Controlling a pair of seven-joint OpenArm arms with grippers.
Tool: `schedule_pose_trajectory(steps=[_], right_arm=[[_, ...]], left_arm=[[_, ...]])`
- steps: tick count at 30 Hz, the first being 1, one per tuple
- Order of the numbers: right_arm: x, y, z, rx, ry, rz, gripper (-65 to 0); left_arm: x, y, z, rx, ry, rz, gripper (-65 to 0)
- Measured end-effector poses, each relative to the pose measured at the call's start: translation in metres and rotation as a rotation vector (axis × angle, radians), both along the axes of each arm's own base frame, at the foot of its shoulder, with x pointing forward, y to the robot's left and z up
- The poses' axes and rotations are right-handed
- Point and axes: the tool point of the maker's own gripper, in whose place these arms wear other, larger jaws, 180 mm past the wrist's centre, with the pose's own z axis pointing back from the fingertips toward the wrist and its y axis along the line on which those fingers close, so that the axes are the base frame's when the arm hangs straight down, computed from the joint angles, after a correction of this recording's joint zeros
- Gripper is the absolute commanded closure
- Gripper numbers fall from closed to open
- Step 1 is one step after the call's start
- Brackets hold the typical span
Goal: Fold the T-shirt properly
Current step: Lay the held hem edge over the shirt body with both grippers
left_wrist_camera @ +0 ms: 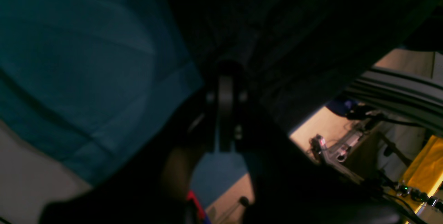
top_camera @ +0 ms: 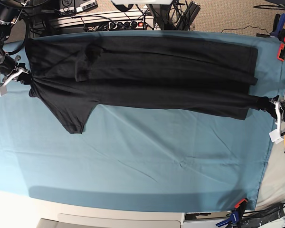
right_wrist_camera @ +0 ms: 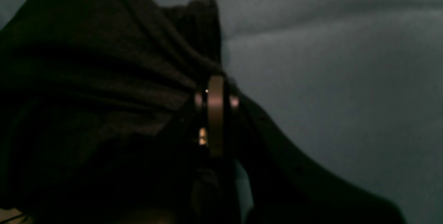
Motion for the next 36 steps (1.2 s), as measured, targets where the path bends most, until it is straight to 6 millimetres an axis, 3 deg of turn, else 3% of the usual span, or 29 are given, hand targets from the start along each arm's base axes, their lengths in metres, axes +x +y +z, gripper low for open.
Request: schedule_pose_trajectory(steps=[11,17,22,36], right_arm=[[-0.003,0.000,-0.002,0.000,0.006,-0.001,0.0],[-0.003,0.000,-0.001,-0.001,0.002,-0.001,0.0],[-0.002,0.000,-0.001,-0.001,-0.003,-0.003,0.0],[-0.002,0.000,0.000,-0.001,-0.005,-0.003,0.0]], left_arm=[[0.000,0.009,0.006,-0.003,-0.022,0.030,0.0],[-0.018,0.012,-0.001,-0.045,-0.029,0.082,0.0],[-0.022,0.017,0.002,-0.055,-0.045,0.107,0.0],[-0.051,0.004,-0.017,-0.054,0.020,0.057,0.0]])
